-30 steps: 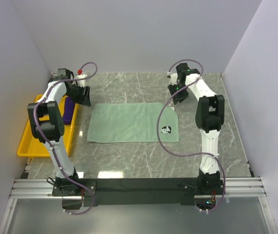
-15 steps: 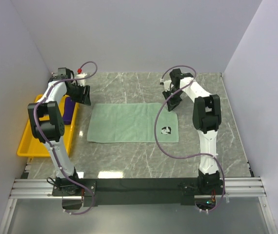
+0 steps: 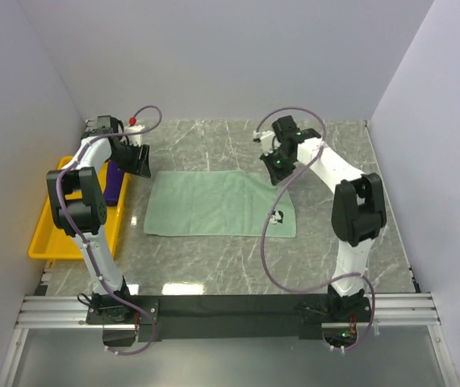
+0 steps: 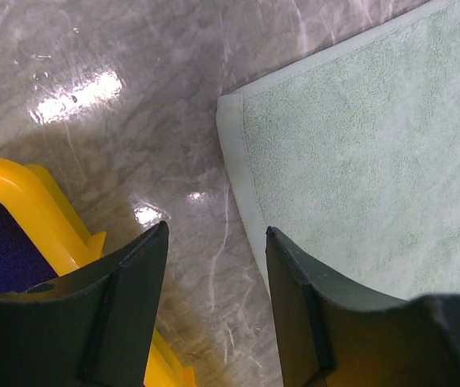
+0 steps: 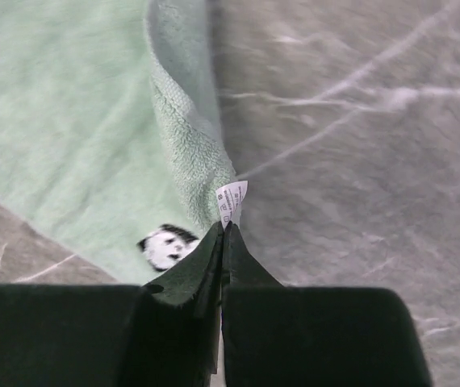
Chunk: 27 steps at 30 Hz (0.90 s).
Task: Roll the towels
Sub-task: Flatten the towel
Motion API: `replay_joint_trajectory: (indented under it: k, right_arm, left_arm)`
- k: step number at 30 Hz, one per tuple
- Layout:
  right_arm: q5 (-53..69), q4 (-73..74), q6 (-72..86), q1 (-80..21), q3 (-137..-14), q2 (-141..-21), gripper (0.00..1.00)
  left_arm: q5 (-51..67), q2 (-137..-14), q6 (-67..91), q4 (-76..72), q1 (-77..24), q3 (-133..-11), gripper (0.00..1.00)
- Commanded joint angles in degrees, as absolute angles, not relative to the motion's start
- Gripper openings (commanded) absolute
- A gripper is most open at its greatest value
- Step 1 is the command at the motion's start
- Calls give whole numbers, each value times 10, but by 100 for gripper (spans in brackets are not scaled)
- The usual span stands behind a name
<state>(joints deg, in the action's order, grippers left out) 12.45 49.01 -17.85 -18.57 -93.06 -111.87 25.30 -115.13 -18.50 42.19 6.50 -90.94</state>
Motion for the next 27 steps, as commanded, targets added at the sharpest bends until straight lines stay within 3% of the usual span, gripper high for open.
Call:
replay_joint_trajectory:
  k: [1,4,5,6,9,15,27]
  right_arm:
    - [77,449,-206,-237,-880,-1074,0]
    - [69,439,-222,-284,-825,-1066,3]
    - [78,454,-228,-292,-813,-1067,8]
    - [90,464,-236,-301,-811,-1067,24]
    - [169,493,-237,-298,-818,-1052,44]
    - [251,521,-187,-244,-895,-1075,42]
    - [200,578,-178,-239,-947,-1181,43]
  left_arm:
    - [250,-1121,-181,408,64,-907,57]
    - [252,-1121,-179,410,66,-908,57]
    - [254,-1122,-180,412,66,-909,57]
    - [255,-1122,-180,414,68,-910,58]
    - [257,-1124,-184,420,69,-913,58]
    - [263,-1131,-183,428,70,-928,58]
    - [262,-1139,-181,431,72,-938,62]
